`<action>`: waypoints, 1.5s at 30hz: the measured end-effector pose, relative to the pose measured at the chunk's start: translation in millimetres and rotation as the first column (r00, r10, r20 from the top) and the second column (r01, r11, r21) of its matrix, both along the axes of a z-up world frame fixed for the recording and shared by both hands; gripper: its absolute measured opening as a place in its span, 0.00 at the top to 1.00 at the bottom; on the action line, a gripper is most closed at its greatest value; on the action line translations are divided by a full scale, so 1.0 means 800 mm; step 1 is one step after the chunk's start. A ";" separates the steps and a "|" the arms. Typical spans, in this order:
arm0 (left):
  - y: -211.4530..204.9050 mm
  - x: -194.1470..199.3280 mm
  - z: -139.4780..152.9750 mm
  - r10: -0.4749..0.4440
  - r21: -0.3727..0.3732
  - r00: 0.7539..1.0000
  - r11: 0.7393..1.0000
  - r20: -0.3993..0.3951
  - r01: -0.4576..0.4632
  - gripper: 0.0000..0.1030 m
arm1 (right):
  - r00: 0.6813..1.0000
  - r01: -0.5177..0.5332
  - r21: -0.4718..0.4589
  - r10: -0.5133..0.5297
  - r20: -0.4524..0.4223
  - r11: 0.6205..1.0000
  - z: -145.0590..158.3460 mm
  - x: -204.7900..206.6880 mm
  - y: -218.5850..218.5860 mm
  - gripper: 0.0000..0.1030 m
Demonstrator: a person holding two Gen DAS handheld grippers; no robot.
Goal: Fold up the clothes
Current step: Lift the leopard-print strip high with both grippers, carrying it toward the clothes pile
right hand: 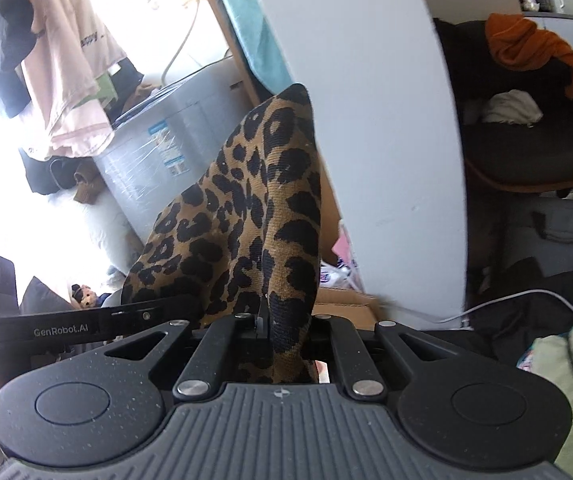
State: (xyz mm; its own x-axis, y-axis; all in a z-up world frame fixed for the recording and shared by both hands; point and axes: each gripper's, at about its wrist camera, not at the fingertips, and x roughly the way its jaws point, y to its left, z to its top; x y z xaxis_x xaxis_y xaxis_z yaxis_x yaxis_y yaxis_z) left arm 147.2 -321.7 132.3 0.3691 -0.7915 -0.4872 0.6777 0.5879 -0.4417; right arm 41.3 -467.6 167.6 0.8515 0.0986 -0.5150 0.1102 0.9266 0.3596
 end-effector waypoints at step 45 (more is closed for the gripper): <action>-0.092 0.060 -0.311 -0.150 0.110 0.967 0.978 -0.205 0.175 0.75 | 0.960 0.232 0.004 -0.229 -0.161 0.973 -0.330 0.017 -0.091 0.93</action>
State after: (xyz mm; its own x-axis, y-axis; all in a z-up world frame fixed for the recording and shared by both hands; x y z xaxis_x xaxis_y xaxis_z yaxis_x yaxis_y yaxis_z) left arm 195.4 -395.1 -116.8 0.1288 -0.7605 -0.6364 0.6766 0.5366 -0.5043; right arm 55.0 -540.1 -96.4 0.7603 -0.0777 -0.6449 0.3769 0.8614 0.3405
